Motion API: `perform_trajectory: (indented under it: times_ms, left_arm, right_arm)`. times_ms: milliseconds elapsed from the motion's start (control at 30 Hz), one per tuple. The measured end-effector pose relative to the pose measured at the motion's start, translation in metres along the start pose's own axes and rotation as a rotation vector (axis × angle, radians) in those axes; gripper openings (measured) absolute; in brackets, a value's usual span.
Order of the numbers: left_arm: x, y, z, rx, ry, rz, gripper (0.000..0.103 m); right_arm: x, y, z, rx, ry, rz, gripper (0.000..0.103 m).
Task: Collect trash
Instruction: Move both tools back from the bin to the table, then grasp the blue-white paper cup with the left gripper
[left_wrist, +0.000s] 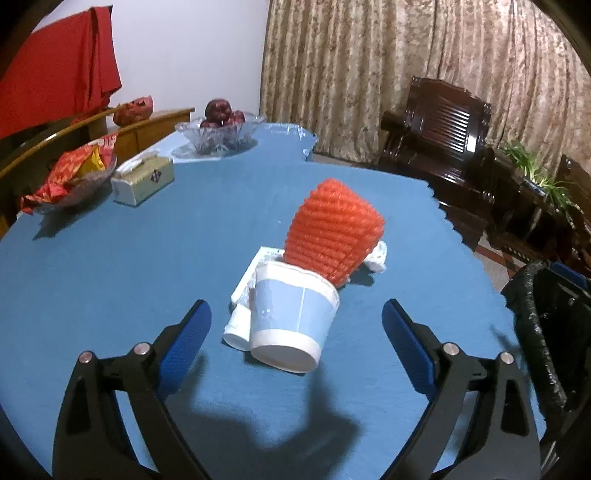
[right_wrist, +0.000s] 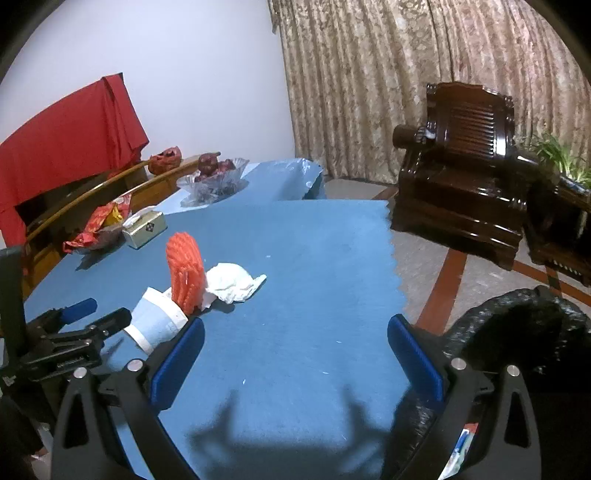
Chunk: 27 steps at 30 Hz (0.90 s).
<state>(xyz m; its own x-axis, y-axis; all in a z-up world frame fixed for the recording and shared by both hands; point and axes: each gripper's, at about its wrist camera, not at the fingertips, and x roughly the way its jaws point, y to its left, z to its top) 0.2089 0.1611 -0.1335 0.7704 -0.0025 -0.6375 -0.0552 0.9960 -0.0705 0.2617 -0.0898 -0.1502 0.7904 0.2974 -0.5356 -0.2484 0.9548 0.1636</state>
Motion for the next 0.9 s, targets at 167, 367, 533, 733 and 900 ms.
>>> perform_trajectory:
  times_ms: [167, 367, 533, 733, 900]
  left_arm:
    - [0.021, -0.001, -0.005, 0.011, 0.035, 0.003, 0.084]
    - [0.038, 0.0, -0.01, 0.011, 0.06, 0.014, 0.082]
    - [0.046, -0.001, -0.013, 0.016, 0.069, 0.023, 0.075]
    - [0.045, -0.001, -0.013, -0.006, 0.067, 0.0, 0.054]
    - [0.031, -0.003, -0.014, -0.034, 0.046, -0.001, 0.051]
  right_arm:
    - [0.018, 0.0, -0.004, 0.004, 0.03, 0.009, 0.098]
    - [0.035, -0.003, -0.008, 0.01, 0.059, 0.017, 0.098]
    - [0.043, -0.003, -0.01, 0.008, 0.076, 0.021, 0.098]
    - [0.049, -0.001, -0.011, 0.007, 0.089, 0.025, 0.098]
    - [0.049, 0.003, -0.012, 0.002, 0.09, 0.028, 0.098]
